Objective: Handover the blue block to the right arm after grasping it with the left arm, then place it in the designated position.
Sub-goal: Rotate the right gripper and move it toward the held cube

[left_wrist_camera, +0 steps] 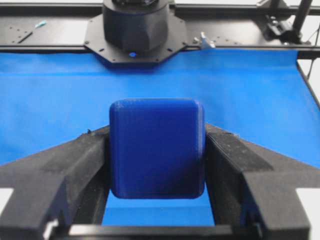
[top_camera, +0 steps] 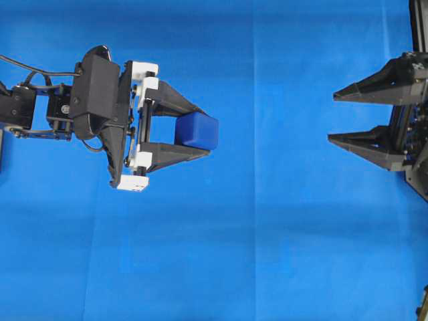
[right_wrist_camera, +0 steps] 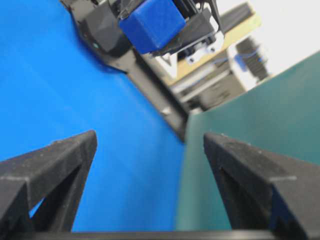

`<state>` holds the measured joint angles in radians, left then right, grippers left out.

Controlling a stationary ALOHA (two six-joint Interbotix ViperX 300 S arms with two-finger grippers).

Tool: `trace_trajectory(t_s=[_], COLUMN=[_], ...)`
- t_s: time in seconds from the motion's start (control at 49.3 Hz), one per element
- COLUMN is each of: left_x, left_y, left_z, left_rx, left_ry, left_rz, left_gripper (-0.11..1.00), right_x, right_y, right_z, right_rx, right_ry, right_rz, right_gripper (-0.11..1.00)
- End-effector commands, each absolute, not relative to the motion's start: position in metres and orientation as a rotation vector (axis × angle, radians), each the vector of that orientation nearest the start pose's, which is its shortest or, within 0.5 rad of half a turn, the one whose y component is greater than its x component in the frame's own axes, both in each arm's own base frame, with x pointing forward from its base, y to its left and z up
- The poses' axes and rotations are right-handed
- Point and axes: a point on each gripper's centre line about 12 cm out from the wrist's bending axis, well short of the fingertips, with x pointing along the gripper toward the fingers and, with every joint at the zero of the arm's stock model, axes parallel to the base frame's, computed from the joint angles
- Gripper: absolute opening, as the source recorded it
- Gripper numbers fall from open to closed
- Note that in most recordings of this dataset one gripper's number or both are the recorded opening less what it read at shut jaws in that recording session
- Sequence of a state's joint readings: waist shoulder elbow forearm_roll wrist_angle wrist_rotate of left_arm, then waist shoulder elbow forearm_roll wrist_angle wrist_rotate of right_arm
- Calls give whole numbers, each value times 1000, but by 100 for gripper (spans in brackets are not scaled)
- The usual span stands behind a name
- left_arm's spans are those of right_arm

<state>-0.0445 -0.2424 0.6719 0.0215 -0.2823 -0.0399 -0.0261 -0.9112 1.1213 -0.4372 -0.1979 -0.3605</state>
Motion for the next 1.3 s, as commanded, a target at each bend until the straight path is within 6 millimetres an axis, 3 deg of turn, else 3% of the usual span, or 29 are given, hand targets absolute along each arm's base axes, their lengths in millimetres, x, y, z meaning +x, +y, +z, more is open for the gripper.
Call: trace_trajectory(t_s=[0.0, 0.203, 0.507, 1.278], left_x=[373, 373, 372, 372], left_y=[-17, -17, -17, -17], left_z=[306, 306, 306, 306], left_rx=[-19, -20, -22, -22], left_ry=[100, 100, 96, 96], left_rz=[-48, -48, -48, -48], left_gripper=[46, 46, 46, 46], right_x=[213, 214, 214, 214], right_y=[5, 8, 11, 11], right_z=[302, 300, 302, 303], right_rx=[-865, -1105, -1251, -1266], right_ry=[-20, -31, -54, -58], right_rz=[64, 89, 111, 114], right_gripper=[95, 95, 95, 95])
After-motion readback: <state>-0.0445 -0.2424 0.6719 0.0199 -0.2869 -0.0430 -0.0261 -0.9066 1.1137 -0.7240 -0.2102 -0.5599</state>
